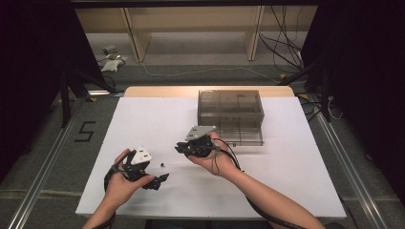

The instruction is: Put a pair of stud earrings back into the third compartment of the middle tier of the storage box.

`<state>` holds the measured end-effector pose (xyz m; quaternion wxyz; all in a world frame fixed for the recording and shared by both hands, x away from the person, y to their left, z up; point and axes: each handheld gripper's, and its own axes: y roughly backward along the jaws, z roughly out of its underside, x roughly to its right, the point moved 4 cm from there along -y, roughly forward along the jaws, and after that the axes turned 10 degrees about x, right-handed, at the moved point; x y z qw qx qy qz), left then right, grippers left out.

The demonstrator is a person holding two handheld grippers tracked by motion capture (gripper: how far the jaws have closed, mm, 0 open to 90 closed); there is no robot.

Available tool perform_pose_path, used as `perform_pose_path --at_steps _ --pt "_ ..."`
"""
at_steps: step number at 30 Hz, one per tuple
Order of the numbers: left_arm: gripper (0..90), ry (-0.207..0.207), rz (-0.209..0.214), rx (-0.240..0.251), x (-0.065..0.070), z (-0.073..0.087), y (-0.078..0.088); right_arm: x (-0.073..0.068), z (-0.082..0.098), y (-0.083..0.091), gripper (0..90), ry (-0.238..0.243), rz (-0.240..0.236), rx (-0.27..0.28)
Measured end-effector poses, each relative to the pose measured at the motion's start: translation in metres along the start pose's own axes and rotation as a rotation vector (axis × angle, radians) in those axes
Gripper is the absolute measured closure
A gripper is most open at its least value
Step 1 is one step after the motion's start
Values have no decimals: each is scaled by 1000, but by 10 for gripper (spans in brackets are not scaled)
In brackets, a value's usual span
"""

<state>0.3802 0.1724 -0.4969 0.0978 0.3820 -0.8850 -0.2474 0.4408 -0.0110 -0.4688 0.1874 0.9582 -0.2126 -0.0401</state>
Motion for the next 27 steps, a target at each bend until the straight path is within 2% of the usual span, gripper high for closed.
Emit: perform_pose_path --at_steps 13,27 --pt "0 -4 0 -1 0 0 1 7 2 23 808 -7 22 25" --pt "1 1 -3 3 0 0 1 10 5 37 808 -11 32 38"
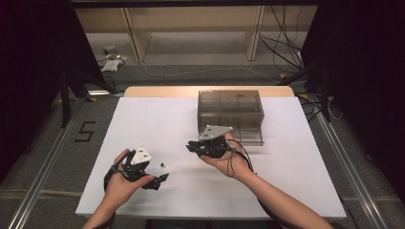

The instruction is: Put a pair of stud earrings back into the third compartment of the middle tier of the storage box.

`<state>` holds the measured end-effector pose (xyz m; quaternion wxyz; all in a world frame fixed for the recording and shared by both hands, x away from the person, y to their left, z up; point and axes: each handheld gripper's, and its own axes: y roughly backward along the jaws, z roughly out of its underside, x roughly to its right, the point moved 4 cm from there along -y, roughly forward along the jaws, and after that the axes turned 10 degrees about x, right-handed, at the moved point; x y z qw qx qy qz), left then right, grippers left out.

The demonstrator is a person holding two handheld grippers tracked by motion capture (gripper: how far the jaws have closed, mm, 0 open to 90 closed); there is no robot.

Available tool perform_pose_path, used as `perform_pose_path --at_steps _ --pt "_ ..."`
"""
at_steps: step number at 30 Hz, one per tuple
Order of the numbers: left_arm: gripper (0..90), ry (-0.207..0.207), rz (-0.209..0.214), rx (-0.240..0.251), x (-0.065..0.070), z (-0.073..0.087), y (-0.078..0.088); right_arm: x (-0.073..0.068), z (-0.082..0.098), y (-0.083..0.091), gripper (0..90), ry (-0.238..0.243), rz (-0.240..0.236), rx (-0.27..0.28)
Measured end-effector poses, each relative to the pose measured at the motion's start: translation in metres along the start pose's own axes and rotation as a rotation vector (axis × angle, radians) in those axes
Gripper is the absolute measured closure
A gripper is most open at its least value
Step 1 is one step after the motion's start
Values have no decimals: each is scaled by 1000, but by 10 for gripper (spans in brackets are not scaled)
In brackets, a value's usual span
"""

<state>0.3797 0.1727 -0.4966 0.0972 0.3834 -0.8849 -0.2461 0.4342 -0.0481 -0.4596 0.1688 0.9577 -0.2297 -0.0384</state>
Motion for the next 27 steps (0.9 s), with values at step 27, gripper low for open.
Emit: perform_pose_path --at_steps 27 --pt "0 0 -1 1 -1 0 1 17 5 23 808 -20 56 6"
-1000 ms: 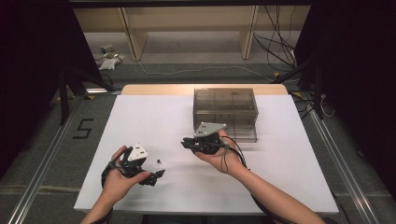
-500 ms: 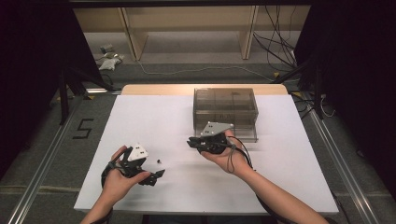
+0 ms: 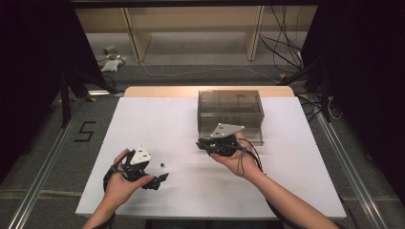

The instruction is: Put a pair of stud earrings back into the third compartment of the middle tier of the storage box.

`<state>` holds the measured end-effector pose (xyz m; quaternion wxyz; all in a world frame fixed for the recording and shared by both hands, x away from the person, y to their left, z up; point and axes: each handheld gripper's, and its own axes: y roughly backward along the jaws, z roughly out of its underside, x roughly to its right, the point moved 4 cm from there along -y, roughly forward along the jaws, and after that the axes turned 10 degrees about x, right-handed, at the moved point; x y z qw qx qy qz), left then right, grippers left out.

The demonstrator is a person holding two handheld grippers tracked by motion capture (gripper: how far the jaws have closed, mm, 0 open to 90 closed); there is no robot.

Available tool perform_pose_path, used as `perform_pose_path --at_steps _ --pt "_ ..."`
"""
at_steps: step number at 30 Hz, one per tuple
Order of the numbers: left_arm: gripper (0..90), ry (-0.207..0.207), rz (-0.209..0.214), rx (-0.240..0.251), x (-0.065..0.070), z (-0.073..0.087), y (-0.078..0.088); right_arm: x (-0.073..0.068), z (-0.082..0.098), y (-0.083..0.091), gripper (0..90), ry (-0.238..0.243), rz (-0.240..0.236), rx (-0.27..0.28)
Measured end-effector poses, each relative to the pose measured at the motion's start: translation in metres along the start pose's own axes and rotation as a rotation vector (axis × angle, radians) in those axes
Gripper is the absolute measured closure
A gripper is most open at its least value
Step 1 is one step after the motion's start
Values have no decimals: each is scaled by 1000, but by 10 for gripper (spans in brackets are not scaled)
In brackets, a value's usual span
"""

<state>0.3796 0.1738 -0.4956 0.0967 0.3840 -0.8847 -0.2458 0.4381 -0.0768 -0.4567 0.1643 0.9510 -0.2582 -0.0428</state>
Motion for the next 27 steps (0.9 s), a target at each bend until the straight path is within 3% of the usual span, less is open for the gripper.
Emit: perform_pose_path --at_steps 27 --pt "0 0 -1 3 0 -1 1 14 4 19 808 -24 39 3"
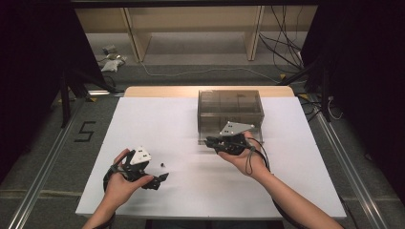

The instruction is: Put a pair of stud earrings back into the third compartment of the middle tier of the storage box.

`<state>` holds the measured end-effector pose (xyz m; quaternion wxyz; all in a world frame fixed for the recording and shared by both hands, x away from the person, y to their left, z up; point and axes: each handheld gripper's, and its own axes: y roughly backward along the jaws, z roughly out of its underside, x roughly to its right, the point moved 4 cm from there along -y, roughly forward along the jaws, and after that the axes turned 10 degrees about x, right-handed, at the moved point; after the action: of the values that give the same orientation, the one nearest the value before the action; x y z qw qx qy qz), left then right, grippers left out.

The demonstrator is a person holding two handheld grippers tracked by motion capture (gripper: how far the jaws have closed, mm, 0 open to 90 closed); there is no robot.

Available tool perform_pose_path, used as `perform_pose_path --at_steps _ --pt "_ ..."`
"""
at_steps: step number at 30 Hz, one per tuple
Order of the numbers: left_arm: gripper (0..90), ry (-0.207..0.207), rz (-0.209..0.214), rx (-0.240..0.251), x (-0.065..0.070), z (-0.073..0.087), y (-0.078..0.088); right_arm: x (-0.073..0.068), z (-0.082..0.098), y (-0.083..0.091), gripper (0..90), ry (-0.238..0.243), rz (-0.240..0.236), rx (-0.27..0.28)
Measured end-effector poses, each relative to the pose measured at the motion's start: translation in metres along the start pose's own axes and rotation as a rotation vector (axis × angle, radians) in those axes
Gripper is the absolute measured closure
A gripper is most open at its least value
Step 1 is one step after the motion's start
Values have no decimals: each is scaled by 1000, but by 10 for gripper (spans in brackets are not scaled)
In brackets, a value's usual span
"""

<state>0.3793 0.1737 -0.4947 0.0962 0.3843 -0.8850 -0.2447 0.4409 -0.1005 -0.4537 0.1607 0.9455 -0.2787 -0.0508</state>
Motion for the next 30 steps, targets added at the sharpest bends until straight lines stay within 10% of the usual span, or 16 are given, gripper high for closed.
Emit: perform_pose_path --at_steps 30 --pt "0 -2 1 3 1 0 0 18 4 18 808 -33 59 18"
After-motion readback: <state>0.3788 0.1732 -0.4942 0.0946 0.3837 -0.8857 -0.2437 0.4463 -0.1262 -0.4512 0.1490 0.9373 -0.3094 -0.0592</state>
